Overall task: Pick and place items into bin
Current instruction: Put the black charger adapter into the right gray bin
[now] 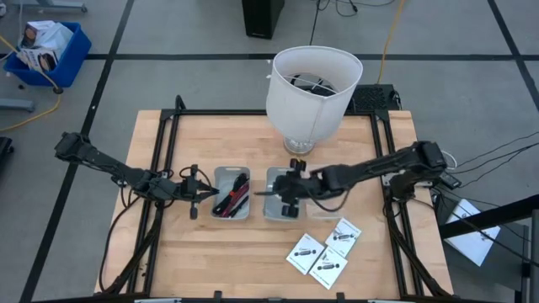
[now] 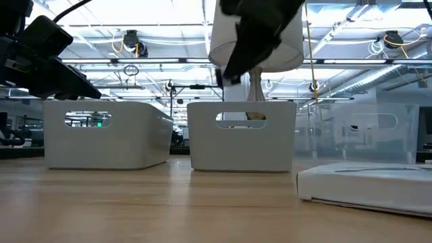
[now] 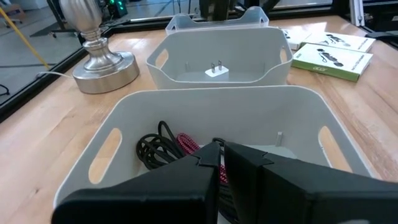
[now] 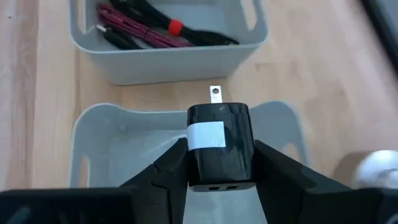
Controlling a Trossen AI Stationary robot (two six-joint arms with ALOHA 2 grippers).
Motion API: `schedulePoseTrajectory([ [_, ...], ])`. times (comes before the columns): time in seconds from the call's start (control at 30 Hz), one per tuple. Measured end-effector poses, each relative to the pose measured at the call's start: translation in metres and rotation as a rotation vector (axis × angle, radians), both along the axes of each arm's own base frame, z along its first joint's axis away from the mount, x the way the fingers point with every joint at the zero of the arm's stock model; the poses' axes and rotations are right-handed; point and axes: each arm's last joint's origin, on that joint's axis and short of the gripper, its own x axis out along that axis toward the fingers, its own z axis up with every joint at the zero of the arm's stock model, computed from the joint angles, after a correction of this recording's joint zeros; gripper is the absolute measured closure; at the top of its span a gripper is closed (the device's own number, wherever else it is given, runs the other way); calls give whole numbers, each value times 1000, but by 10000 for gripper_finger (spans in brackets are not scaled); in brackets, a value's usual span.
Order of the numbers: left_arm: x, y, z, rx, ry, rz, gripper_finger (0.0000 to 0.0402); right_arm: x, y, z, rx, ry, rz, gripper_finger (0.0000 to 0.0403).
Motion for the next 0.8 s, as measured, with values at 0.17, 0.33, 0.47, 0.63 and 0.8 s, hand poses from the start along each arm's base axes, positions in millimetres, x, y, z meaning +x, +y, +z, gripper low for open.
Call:
schedulePoseTrajectory([
  [0.17,0,0,-1,3,10,0,371,8,-10,-25,10,73,-44,265],
  [0.33,-1,0,-2,7,22,1,371,9,-20,-31,21,97,-95,265],
  [0.47,-1,0,-2,6,21,1,371,9,-28,-31,28,101,-126,265],
  [0.63,-1,0,-2,6,21,1,371,8,-35,-40,37,142,-122,265],
  [0.8,-1,0,-2,6,21,1,371,3,-41,-54,37,157,-127,265],
])
